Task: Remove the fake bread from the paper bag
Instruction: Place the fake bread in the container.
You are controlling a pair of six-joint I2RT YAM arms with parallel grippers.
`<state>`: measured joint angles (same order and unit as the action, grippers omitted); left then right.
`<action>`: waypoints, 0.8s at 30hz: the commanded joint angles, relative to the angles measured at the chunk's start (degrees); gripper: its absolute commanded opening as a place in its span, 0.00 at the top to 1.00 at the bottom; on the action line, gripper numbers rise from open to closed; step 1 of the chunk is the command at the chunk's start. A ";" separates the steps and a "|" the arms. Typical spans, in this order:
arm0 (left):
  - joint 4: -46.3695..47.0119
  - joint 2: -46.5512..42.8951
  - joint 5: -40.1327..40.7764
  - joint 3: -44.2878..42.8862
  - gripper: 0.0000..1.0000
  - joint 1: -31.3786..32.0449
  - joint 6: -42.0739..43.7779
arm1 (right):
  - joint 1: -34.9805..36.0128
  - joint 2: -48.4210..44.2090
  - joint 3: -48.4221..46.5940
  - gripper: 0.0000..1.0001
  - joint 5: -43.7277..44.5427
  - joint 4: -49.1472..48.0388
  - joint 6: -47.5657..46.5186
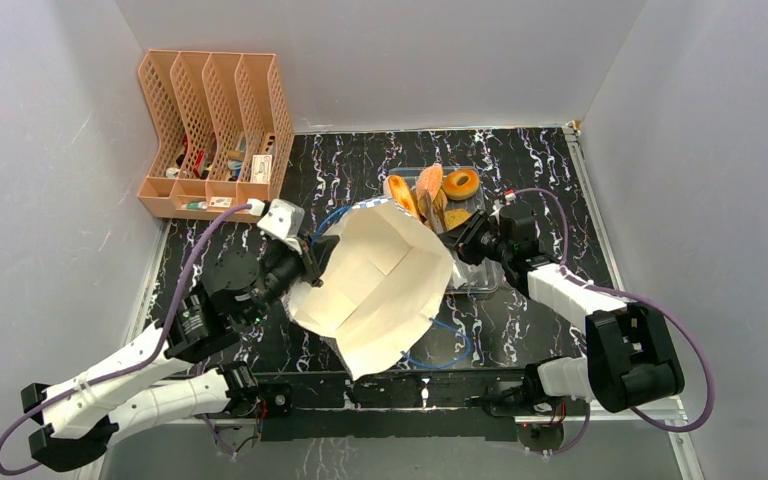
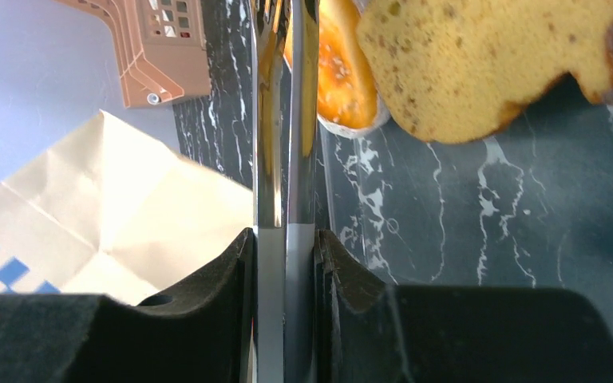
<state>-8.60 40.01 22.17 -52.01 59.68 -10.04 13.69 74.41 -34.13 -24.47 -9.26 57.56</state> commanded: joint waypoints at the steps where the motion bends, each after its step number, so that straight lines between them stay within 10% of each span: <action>1: 8.44 0.98 8.03 1.16 1.00 -0.17 -5.88 | -0.33 -2.55 1.32 0.79 -1.37 -3.75 0.70; 24: 20.42 -2.85 27.10 10.68 1.00 -0.11 -15.27 | -0.33 -7.49 3.36 0.59 0.92 2.06 -1.37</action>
<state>7.66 37.01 46.65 -41.89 59.68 -24.53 13.69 69.54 -30.96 -23.97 -6.00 57.12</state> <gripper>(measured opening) 0.016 0.404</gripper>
